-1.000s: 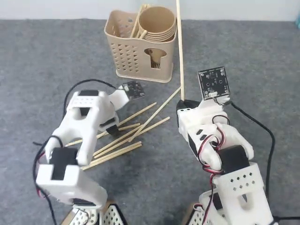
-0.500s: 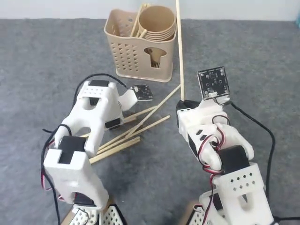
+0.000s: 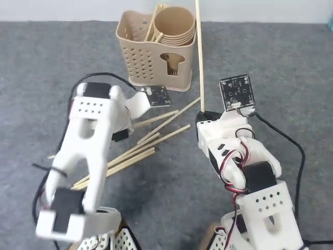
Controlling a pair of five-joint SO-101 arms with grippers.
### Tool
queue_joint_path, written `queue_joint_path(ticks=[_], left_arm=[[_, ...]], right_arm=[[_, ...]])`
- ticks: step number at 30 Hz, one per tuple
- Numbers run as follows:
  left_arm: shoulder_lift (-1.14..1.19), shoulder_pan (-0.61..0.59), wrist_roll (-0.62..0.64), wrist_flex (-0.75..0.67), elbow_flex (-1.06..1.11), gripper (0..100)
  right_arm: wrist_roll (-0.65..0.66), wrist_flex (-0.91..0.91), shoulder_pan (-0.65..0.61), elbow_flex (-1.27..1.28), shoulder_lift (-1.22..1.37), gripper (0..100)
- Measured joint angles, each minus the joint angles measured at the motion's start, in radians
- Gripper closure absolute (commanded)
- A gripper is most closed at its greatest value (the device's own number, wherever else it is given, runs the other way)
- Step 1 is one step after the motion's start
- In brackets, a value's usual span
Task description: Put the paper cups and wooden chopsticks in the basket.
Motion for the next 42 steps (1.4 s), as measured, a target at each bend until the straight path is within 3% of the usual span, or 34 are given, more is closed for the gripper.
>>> queue_joint_path(ticks=[8,12,15,21,24,35,42], left_arm=[[-0.275,-0.012,-0.002,0.074,0.0,99],[-0.397,-0.049,0.009,-0.005,0.0,99],[-0.463,-0.055,0.161,-0.135,0.0,99],[-0.5,-0.055,0.598,-0.499,0.0,99],[-0.5,-0.055,0.732,-0.646,0.0,99],[-0.502,-0.055,1.066,-1.221,0.1,99],[-0.451,-0.02,1.117,-1.427,0.129,99]], right_arm=[[0.0,0.0,0.0,0.0,0.0,99.1],[0.0,0.0,0.0,0.0,0.0,99.1],[0.0,0.0,0.0,0.0,0.0,99.1],[0.0,0.0,0.0,0.0,0.0,99.1],[0.0,0.0,0.0,0.0,0.0,99.1],[0.0,-0.02,0.0,0.026,0.0,99.1],[0.0,-0.037,0.0,0.04,0.0,99.1]])
